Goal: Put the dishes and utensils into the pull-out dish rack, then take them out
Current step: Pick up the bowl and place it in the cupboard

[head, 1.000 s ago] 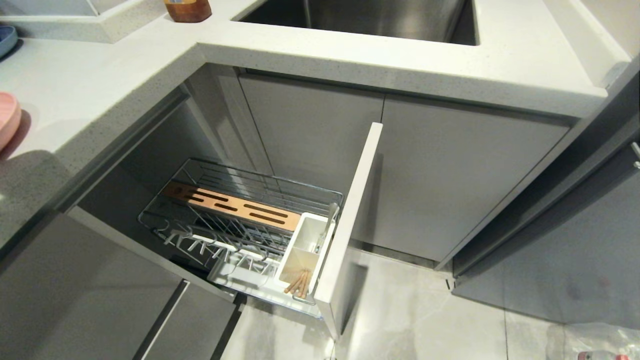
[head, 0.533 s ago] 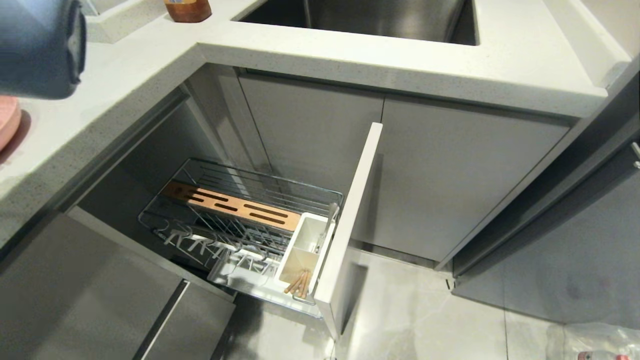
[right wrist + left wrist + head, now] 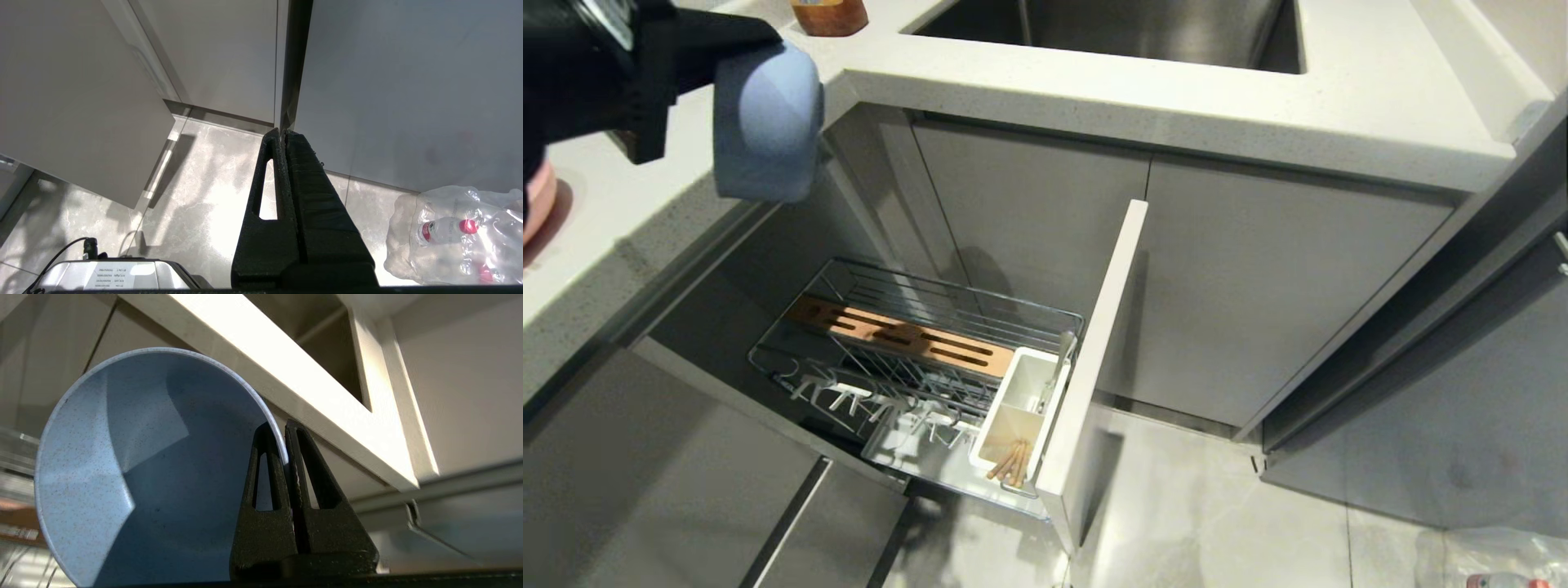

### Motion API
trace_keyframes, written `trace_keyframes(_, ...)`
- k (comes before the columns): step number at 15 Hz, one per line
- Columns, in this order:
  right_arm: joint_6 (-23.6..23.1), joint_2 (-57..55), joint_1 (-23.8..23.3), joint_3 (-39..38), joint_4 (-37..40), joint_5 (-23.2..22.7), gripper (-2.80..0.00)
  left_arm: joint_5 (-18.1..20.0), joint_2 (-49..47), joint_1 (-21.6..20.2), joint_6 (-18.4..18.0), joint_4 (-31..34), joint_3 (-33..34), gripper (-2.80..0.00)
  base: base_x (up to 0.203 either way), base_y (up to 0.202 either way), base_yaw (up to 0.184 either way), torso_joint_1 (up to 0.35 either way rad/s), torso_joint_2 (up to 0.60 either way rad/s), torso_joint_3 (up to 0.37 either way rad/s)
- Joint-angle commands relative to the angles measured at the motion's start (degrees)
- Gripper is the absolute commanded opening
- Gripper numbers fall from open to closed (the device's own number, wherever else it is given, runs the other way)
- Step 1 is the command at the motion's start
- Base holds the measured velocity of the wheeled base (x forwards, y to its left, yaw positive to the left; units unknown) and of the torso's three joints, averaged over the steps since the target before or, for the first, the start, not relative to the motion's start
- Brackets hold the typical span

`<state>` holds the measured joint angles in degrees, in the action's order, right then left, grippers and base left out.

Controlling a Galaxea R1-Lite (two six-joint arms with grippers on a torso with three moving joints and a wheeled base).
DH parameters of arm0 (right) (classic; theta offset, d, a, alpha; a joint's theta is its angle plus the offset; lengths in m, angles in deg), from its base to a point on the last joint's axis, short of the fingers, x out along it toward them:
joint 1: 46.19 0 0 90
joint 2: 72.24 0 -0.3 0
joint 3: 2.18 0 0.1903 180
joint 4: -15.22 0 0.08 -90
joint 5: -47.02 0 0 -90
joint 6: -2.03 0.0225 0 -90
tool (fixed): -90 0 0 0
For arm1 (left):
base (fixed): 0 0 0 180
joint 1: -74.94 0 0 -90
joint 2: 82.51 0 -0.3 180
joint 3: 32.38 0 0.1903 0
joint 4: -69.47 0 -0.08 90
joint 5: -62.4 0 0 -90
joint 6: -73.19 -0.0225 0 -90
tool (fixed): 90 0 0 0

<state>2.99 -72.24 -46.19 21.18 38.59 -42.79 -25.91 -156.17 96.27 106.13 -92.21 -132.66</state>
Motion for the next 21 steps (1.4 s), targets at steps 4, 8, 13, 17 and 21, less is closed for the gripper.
trace_keyframes(4, 0.0, -0.1, 0.0, 0.0, 0.0, 0.0, -2.80, -8.4, -7.3, 1.7, 0.3, -16.0, 8.8, -2.80, 0.000, 0.000, 0.000, 0.000, 0.00, 0.000)
trace_keyframes(8, 0.0, -0.1, 0.0, 0.0, 0.0, 0.0, -2.80, -18.6, -13.9, 7.3, 0.3, -26.9, 12.7, -2.80, 0.000, 0.000, 0.000, 0.000, 0.00, 0.000)
trace_keyframes(13, 0.0, 0.0, 0.0, 0.0, 0.0, 0.0, -2.80, -38.3, -21.9, 13.8, 0.9, -35.3, 13.4, -2.80, 0.000, 0.000, 0.000, 0.000, 0.00, 0.000)
trace_keyframes(17, 0.0, -0.1, 0.0, 0.0, 0.0, 0.0, -2.80, -43.7, -27.1, 16.2, 12.6, -38.9, 11.1, -2.80, 0.000, 0.000, 0.000, 0.000, 0.00, 0.000)
trace_keyframes(21, 0.0, -0.1, 0.0, 0.0, 0.0, 0.0, -2.80, -43.9, -31.5, 15.6, 19.1, -49.3, 11.4, -2.80, 0.000, 0.000, 0.000, 0.000, 0.00, 0.000)
